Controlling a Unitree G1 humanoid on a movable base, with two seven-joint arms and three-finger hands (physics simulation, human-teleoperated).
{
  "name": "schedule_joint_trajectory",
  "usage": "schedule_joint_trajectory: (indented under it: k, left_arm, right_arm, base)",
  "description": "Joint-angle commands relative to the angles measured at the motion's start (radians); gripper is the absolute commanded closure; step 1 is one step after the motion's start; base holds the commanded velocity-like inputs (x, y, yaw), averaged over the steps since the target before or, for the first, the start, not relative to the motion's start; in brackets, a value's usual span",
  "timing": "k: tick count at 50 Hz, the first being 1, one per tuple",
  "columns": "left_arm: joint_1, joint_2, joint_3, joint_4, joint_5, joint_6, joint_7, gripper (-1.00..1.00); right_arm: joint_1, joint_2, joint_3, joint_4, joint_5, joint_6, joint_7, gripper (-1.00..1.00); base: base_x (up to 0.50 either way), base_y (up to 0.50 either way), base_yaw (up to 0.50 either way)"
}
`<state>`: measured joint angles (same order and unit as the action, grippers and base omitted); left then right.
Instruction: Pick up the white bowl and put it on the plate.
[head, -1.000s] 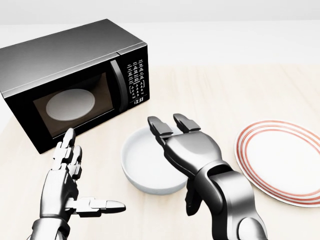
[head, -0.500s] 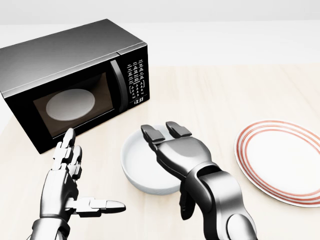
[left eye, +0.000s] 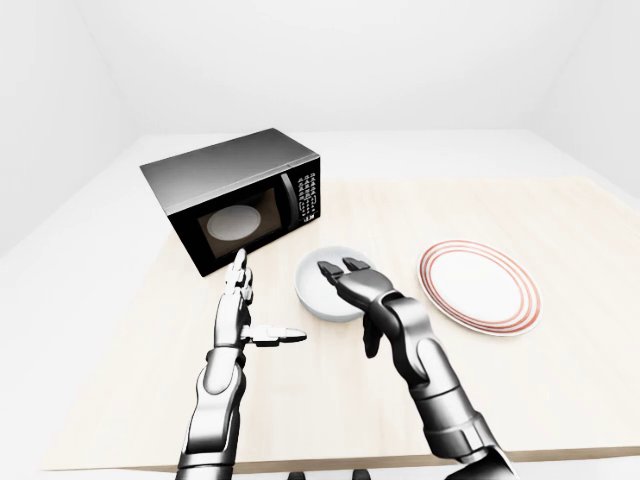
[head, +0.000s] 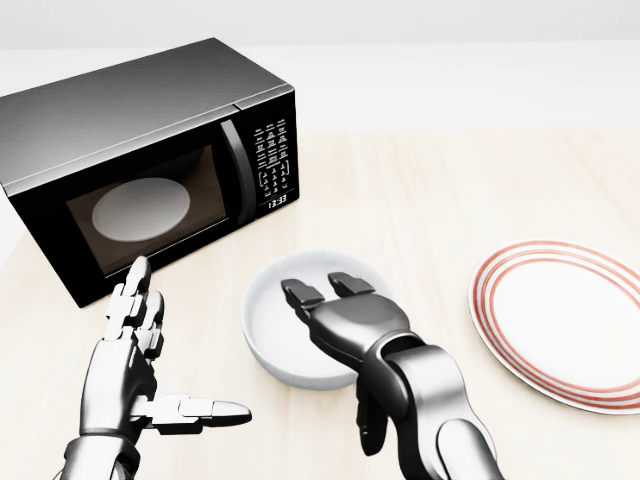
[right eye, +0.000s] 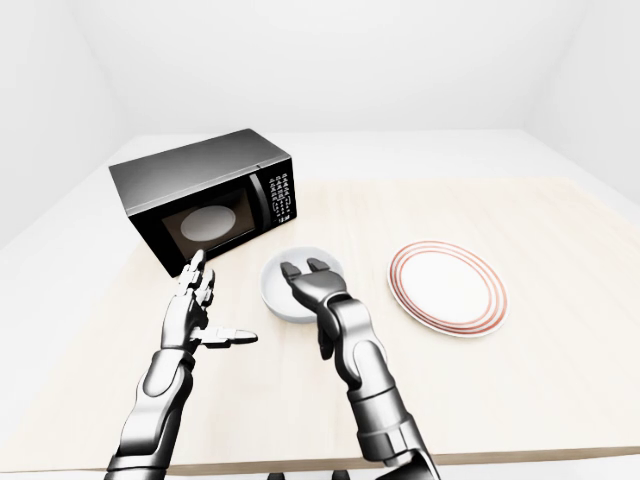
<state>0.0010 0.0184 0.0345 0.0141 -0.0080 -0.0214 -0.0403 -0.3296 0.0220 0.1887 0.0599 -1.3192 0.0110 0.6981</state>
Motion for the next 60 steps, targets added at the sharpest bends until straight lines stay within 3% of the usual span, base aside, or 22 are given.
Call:
schedule_joint_trajectory:
  k: [1, 60]
  left_arm:
    - [0.0, 0.0, 0.0, 0.0, 0.0, 0.0, 0.0, -1.0]
    - [0.0, 0.0, 0.0, 0.0, 0.0, 0.0, 0.0, -1.0]
  right_arm:
    - [-0.004, -0.007, 0.0, 0.087, 0.003, -0.007, 0.0, -1.0]
    - [-0.026, -0.021, -0.004, 0.236, 0.007, -0.017, 0.0, -1.0]
  base:
    - [0.0, 0.0, 0.0]
    - [0.0, 0.0, 0.0]
